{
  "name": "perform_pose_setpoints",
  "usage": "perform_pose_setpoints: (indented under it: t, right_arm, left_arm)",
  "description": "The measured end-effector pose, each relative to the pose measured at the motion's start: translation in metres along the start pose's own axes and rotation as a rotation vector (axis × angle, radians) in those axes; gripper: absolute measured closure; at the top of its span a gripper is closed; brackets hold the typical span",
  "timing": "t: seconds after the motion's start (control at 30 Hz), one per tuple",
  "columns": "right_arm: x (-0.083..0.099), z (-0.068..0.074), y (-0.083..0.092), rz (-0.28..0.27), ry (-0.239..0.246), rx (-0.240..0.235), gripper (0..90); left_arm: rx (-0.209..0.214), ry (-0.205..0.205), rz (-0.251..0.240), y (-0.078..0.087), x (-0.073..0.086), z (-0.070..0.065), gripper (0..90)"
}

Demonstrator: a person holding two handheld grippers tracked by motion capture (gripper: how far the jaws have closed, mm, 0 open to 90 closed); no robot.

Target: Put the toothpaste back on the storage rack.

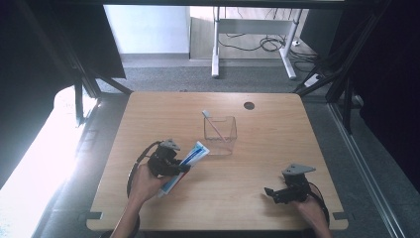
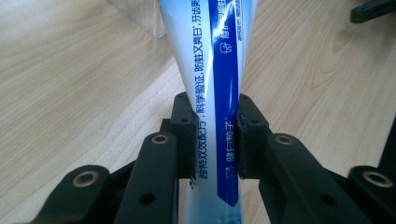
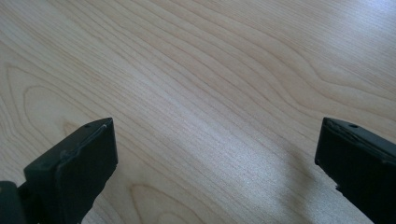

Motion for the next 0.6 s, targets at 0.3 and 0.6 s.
perform_pose_setpoints:
  t: [0.3,0.6]
  right_arm:
    - [0.002,0.001,-0.003,0.016,0.012,0.002,0.0]
    - [0.003,0.001,-0.004,0.014,0.007,-0.006,0.0]
  left_arm:
    - [-0.016,-0.016,-0.069,0.019,-0.017,0.000,73.3]
    - [-0.033,-0.035,-0.124,0.026,-0.039,0.001,73.2]
Point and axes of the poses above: each handheld gripper's, and its own axes: y roughly backward along the jaws, x roughly out of its underside, z roughly to its left, the point moved 9 cm from there along -y, roughly forward along the jaws, and after that the axes turned 9 degrees about -y, right-handed, at the moved point
